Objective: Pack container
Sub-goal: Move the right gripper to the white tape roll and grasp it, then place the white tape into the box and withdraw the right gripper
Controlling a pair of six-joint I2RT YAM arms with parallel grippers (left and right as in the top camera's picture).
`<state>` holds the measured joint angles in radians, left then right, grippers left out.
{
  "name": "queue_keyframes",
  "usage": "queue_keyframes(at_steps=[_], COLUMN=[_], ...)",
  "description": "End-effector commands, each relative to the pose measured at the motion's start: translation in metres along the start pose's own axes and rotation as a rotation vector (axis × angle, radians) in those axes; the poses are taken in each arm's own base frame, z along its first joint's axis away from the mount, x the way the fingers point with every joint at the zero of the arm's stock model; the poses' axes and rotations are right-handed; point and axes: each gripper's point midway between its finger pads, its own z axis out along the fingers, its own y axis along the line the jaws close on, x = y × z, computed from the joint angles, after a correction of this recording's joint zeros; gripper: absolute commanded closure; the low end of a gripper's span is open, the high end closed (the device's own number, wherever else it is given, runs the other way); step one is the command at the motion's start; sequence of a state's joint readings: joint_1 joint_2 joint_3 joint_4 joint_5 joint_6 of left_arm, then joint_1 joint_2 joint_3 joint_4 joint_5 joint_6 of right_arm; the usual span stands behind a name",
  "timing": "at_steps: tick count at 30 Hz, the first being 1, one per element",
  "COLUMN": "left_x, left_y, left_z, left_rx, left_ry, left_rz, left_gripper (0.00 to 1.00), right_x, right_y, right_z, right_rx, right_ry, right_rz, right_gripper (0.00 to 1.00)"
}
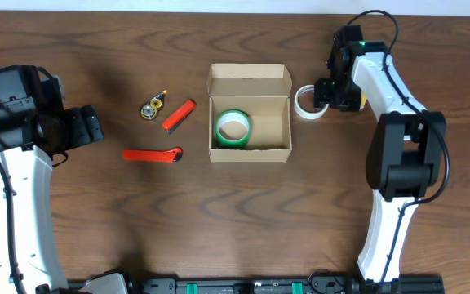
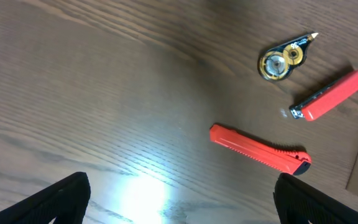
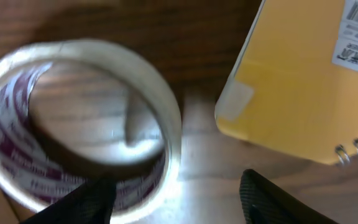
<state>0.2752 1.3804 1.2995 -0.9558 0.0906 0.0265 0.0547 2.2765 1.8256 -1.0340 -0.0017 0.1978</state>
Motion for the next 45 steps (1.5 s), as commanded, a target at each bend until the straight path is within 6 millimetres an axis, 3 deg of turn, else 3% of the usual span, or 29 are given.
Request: queue_keyframes(at_steps=[1, 8, 12, 15, 16, 17, 18, 26, 29, 32, 39, 42, 45], left_x=[-0.001, 0.001, 0.003, 0.003, 0.003, 0.003, 0.003, 0.001, 0.000, 0.000, -0.001, -0.001, -0.001], left_y=[0.000, 0.000, 0.000, 0.000, 0.000, 0.000, 0.000, 0.000, 0.000, 0.000, 0.000, 0.000, 0.000], left_z=[-0.001, -0.001, -0.001, -0.001, -0.001, -0.001, -0.001, -0.001, -0.001, -0.001, -0.001, -0.001, -0.001], left_rx=[0.011, 0.010, 0.010, 0.010, 0.010, 0.009, 0.009, 0.010, 0.010, 0.010, 0.010, 0.010, 0.010], left_ry=[0.003, 0.014, 0.018, 0.020, 0.020, 0.020, 0.020, 0.013, 0.007, 0.006, 0.006, 0.006, 0.005], left_rz=[-0.010, -0.011, -0.011, -0.011, -0.011, -0.011, -0.011, -0.010, -0.010, -0.010, -0.010, -0.010, -0.010], left_gripper=[0.05, 0.05, 0.05, 0.05, 0.05, 0.05, 0.05, 0.05, 0.05, 0.05, 0.05, 0.05, 0.05], right_x=[-0.002, 0.000, 0.008, 0.011, 0.011, 0.011, 0.011, 0.011, 0.001, -0.018, -0.057, -0.055, -0.037], right_y=[0.003, 0.003, 0.002, 0.004, 0.004, 0.004, 0.004, 0.004, 0.006, 0.012, 0.032, 0.048, 0.075], right_z=[0.010, 0.027, 0.042, 0.045, 0.045, 0.045, 0.045, 0.036, 0.014, -0.025, -0.154, -0.205, -0.242], right_rx=[0.000, 0.011, 0.042, 0.048, 0.048, 0.049, 0.049, 0.051, 0.044, 0.024, -0.016, -0.031, -0.052], right_ry=[0.001, 0.020, 0.057, 0.067, 0.068, 0.069, 0.069, 0.081, 0.061, -0.009, -0.310, -0.414, -0.475], right_rz=[0.107, 0.165, 0.180, 0.174, 0.174, 0.174, 0.174, 0.137, 0.099, 0.080, -0.008, -0.079, -0.198], right_gripper=[0.35, 0.38, 0.45, 0.63, 0.72, 0.94, 0.99, 0.99, 0.99, 0.99, 0.99, 0.99, 0.99])
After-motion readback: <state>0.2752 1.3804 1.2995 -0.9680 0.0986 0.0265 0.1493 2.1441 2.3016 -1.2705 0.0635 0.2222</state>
